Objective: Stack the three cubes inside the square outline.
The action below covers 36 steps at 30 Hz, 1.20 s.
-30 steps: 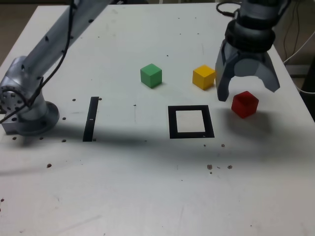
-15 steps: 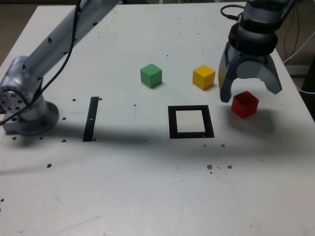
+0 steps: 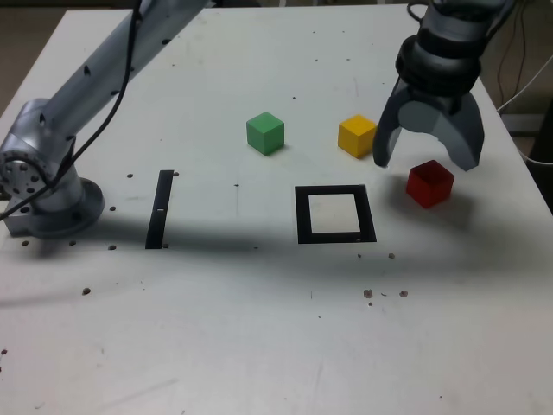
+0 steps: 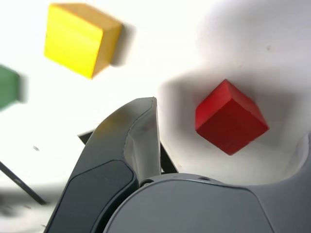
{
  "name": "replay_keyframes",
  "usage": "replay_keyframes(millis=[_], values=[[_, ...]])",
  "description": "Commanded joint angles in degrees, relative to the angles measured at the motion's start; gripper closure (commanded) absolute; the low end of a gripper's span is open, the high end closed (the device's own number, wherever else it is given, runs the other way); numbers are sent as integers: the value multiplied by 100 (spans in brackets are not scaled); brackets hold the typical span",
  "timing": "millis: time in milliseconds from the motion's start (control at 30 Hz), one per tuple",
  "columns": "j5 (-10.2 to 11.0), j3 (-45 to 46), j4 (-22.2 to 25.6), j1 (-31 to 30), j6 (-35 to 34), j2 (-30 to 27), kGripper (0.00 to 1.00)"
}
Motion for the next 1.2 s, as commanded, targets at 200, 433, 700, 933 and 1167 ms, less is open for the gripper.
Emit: replay_keyframes(millis=[200, 433, 700, 933, 1167], values=[[114, -25, -104, -24, 1033, -121, 0], [218, 20, -169, -60, 1472, -127, 1], [346, 115, -303, -139, 1722, -99, 1], [495, 254, -433, -285, 1846, -92, 1], [501, 242, -525, -302, 1907, -40, 1]])
